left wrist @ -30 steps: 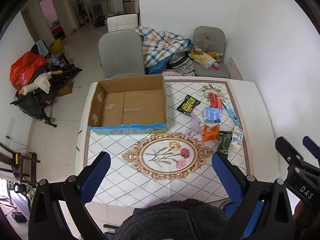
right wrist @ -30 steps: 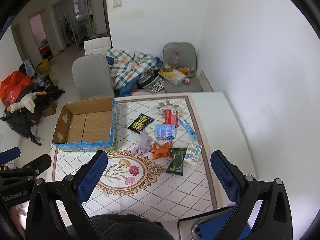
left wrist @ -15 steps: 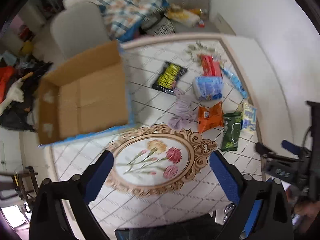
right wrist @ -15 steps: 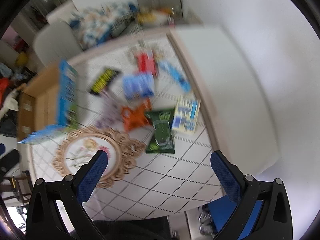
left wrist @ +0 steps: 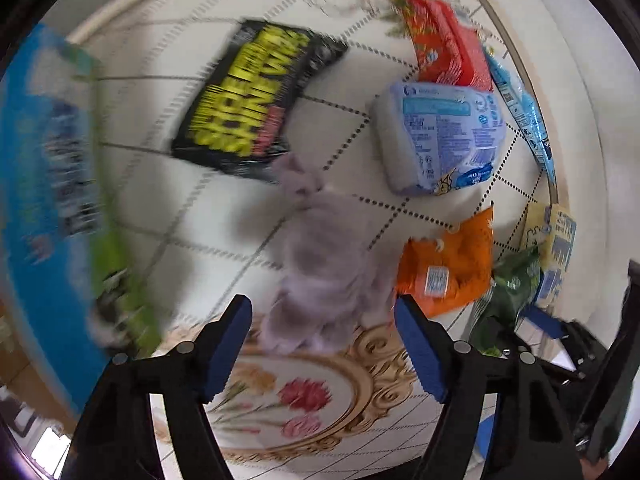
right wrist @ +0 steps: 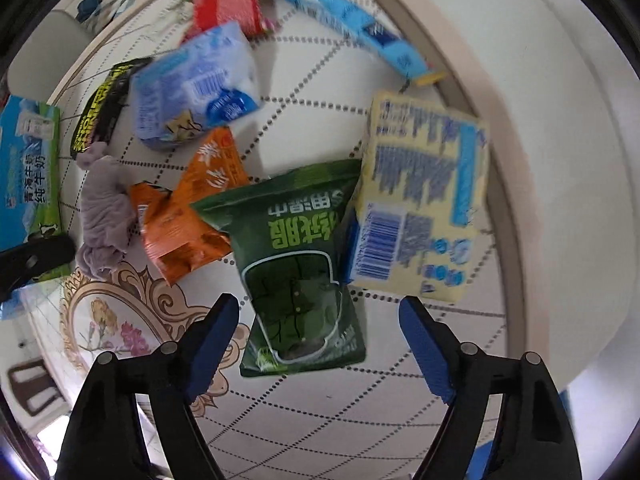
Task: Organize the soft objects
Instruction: 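Grasp the lilac cloth with the left tool while the right grasps the green snack bag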
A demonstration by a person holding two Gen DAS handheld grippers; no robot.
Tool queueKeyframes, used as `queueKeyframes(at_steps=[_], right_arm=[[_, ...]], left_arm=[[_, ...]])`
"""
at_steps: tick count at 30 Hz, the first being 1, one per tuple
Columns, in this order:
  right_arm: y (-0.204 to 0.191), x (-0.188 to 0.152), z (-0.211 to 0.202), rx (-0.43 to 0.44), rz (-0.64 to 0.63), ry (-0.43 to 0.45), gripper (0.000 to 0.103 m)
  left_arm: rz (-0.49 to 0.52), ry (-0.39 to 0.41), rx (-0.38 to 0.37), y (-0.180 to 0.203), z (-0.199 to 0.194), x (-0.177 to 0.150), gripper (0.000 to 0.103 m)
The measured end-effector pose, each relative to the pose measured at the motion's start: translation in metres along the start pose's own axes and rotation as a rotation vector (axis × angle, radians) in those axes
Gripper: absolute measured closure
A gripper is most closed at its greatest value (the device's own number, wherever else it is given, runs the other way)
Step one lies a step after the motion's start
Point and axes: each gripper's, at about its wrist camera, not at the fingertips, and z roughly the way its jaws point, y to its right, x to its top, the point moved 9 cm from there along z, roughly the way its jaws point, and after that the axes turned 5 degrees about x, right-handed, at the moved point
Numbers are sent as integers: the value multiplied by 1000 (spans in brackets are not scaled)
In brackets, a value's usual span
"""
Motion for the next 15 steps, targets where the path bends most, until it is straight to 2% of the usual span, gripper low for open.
queueKeyframes(at_steps=[1,2,3,4,8,12,15], right_arm=[[2,0,6,2,-1,-9,37],[3,0,12,8,-3,-17,44],[3,0,18,21,-3,-23,47],[3,0,23,35,-1,-32,54],[4,-1,26,31,3,-21,65],[-3,-9,12,45,5,-12,66],[-11,-20,-2,61,-6,6,67]], left_arm=[[1,-10,-2,0,6,3,48],[1,-20,-5,1,12,4,64],[3,-35,-9,1,18,4,66],[-1,-36,-8,0,20,4,67],[-8,-3,10,-5,16,-2,72],[-37,29,11,-12,-1,-19,72],[-74,40,-38,-15,-19,-40,72]])
